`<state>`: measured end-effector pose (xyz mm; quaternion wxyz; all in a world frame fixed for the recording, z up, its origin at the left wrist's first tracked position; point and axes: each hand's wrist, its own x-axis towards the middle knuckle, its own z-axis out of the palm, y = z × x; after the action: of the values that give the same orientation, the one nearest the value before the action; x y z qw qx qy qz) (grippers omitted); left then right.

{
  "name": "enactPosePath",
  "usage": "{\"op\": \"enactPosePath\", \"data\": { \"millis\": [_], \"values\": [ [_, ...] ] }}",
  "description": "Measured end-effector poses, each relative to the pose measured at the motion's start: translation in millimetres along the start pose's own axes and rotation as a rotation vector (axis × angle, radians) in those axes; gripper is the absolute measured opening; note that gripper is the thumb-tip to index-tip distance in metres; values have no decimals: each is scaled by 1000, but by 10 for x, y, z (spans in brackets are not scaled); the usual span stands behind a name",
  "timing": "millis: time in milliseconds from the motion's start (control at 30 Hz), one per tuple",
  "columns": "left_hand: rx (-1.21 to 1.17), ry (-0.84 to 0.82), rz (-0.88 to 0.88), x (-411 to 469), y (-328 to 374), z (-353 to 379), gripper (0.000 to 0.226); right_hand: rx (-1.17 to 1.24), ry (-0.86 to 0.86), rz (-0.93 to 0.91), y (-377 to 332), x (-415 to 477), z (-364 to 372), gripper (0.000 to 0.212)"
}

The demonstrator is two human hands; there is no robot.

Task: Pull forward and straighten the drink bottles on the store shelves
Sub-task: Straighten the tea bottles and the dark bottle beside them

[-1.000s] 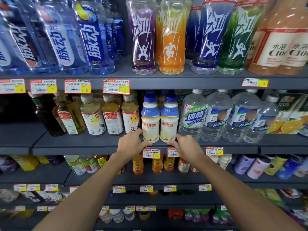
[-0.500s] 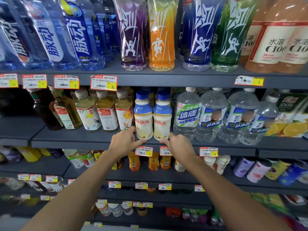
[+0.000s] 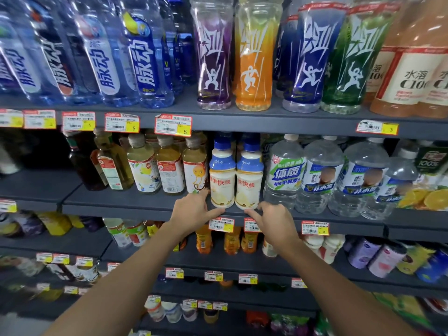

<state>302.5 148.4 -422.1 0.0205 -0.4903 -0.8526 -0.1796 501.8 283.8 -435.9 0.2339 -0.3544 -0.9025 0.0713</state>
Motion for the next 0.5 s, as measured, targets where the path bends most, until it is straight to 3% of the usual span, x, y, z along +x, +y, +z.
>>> {"op": "enactPosePath", "data": {
  "millis": [67, 267, 400, 500],
  "values": [
    [-70, 72, -27, -23, -90, -48, 63, -1, 84, -26, -60, -62, 2, 41],
    [-239, 294, -106, -34, -628, -249, 33, 10, 180, -58, -816, -90, 208, 41],
    [-232, 399, -150, -44, -997, -269, 34, 76, 224, -36, -1365, 31, 413, 34],
    [-143, 425, -186, -34, -1148, -210, 44, 101, 188, 145, -1666, 131, 552, 49]
  ]
}}
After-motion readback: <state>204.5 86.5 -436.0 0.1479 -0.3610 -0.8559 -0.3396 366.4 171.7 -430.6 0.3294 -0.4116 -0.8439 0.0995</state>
